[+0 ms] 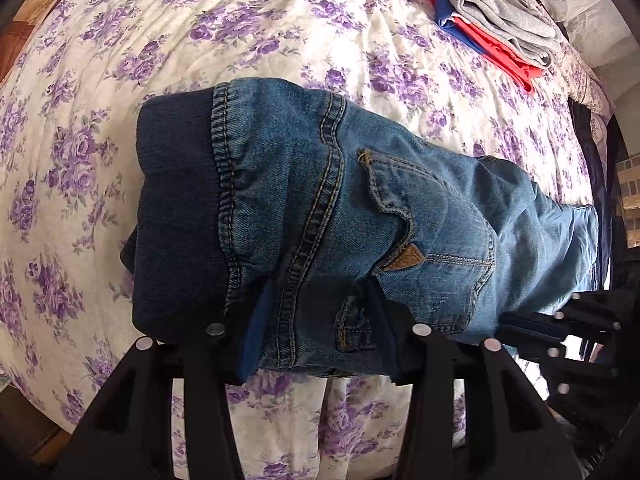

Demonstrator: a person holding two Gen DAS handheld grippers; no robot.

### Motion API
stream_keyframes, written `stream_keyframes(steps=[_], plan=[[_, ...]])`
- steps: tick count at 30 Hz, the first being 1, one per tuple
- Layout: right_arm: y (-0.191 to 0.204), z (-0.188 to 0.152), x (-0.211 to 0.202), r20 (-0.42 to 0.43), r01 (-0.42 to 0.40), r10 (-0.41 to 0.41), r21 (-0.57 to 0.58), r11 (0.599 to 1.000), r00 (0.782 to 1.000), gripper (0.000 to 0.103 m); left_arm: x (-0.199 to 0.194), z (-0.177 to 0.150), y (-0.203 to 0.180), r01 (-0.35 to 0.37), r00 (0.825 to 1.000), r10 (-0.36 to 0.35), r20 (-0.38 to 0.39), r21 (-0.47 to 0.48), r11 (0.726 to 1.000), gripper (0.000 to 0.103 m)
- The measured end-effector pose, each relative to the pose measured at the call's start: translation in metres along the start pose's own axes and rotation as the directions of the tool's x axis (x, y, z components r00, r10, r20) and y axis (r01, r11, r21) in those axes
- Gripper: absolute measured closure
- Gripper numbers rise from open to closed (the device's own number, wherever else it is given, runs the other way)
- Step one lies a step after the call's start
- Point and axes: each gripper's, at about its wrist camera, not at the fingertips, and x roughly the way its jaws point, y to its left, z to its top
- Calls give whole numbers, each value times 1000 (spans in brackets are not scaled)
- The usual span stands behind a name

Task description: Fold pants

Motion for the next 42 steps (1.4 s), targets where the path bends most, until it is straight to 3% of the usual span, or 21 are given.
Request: stream_keyframes(steps=[2,5,8,10,11,13,14,15,18,20,22,24,26,27,29,31,34,38,41,42], plan=[[-2,-3,22,-64,-13,15,23,1000,998,96,-4,0,-3,5,1000,-5,-9,-1,1000,58],[2,-5,21,-41,11,-10,20,1000,999,96,-22,-5,-15,4,1000,-4,8,35,999,66],[-6,-3,20,-33,-26,28,75,997,999,96,-42,-11,-36,72,996,-76,42,88,994,67],[-7,-5,14,-10,-40,41,96,995,999,96,-39,-13,-52,100,994,-104,26,117,988,68],[-7,-7,7,8,-43,43,101,994,999,92,-31,-14,-59,92,996,-93,8,126,988,71],[-12,-17,-13,56,-22,16,106,994,998,90,-4,-15,-70,85,995,-79,-59,112,990,89],[-16,-22,-25,79,-13,3,116,993,997,84,11,-16,-72,98,992,-90,-91,93,991,93],[-22,-29,-35,96,-8,-5,136,991,995,72,24,-20,-72,80,993,-72,-98,78,994,94],[-56,-62,-71,137,13,-51,265,964,989,61,31,-30,-70,66,997,-63,-39,78,995,95],[-91,-98,-96,180,-8,-71,406,914,981,55,31,-30,-65,92,995,-89,-40,68,993,96],[-137,-141,-125,232,-30,-128,577,816,964,49,32,-28,-60,112,993,-110,-45,54,992,98],[-186,-185,-147,277,-76,-197,736,673,940,49,32,-27,-57,117,992,-115,-50,47,992,98],[-240,-230,-162,302,-158,-240,863,481,923,49,32,-28,-62,84,996,-81,-46,74,994,98],[-265,-252,-164,327,-213,-237,889,405,915,49,33,-28,-69,57,998,-54,-42,97,994,98],[-300,-278,-159,353,-283,-219,912,297,909,49,33,-29,-79,12,999,-8,-34,138,990,98],[-311,-286,-145,377,-326,-197,912,248,905,49,33,-28,-85,-14,999,19,-31,161,987,98],[-320,-281,-135,389,-343,-205,911,229,898,49,34,-26,-87,-11,999,16,-31,155,988,98],[-339,-272,-120,367,-329,-218,925,192,904,50,33,-29,-75,22,999,-17,-38,127,992,98],[-342,-268,-124,409,-360,-268,908,213,872,96,31,-31,-69,22,999,-17,-42,133,991,98],[-338,-267,-131,429,-375,-283,899,225,858,96,30,-31,-69,17,999,-11,-43,139,990,98]])
